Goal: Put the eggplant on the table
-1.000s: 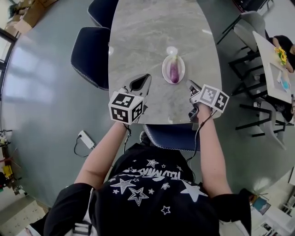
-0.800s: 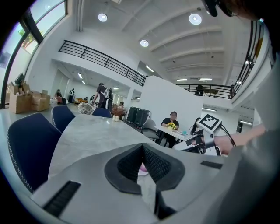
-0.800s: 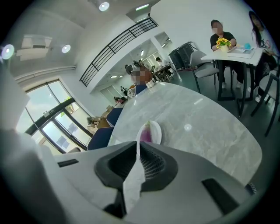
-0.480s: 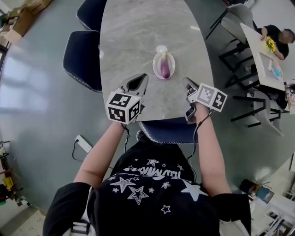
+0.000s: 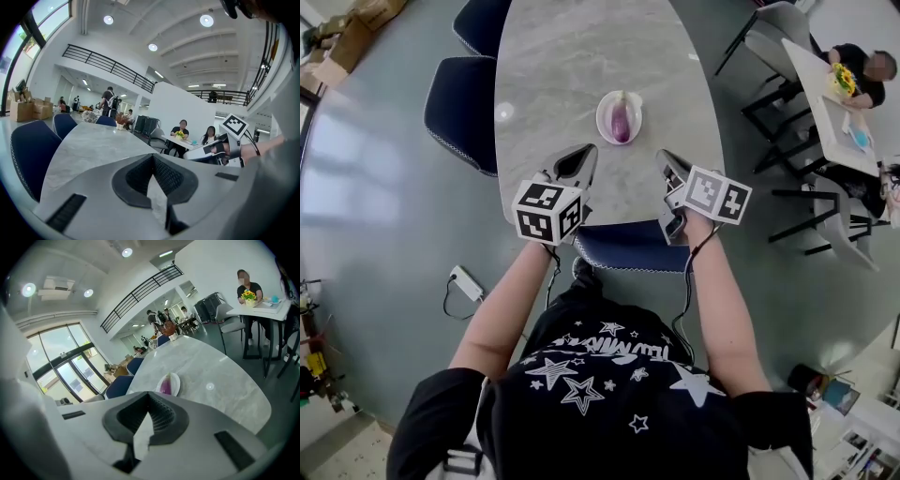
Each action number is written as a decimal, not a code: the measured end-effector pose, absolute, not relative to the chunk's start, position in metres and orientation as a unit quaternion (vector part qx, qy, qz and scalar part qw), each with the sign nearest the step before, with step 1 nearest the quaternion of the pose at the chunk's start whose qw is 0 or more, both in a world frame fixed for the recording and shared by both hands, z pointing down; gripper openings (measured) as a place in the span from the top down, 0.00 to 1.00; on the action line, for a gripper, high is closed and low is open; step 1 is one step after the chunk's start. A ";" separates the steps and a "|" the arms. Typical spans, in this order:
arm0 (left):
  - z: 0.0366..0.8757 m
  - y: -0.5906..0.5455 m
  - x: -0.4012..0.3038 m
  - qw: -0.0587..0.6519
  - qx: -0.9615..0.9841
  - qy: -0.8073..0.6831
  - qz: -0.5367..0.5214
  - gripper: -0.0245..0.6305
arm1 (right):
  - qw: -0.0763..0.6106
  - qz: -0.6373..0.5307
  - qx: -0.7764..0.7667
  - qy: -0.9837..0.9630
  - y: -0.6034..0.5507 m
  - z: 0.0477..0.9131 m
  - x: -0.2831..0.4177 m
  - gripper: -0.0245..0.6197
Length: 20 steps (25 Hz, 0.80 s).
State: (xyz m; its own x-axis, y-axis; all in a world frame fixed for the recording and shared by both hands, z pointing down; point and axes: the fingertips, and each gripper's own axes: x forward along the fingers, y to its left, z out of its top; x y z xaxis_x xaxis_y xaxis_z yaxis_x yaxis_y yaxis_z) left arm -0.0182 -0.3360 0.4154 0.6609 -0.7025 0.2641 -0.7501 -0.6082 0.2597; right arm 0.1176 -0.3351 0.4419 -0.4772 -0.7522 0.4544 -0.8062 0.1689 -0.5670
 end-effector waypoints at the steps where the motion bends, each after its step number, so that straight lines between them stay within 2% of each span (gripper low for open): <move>1: 0.415 -0.330 -0.015 0.175 0.893 -0.408 0.069 0.95 | 0.036 0.390 0.508 -0.767 -0.330 0.441 0.118 0.95; 20: 0.388 -0.181 0.031 0.153 0.878 -0.451 0.054 0.95 | 0.037 0.325 0.471 -0.819 -0.193 0.407 0.143 0.95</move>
State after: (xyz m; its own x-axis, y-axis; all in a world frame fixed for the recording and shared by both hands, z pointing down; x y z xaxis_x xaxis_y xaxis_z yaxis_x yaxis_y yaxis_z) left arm 0.0310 -0.1815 0.3878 0.5880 -0.7747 0.2326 -0.8077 -0.5473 0.2191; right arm 0.1434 -0.1934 0.4071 -0.5537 -0.7478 0.3663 -0.7958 0.3457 -0.4973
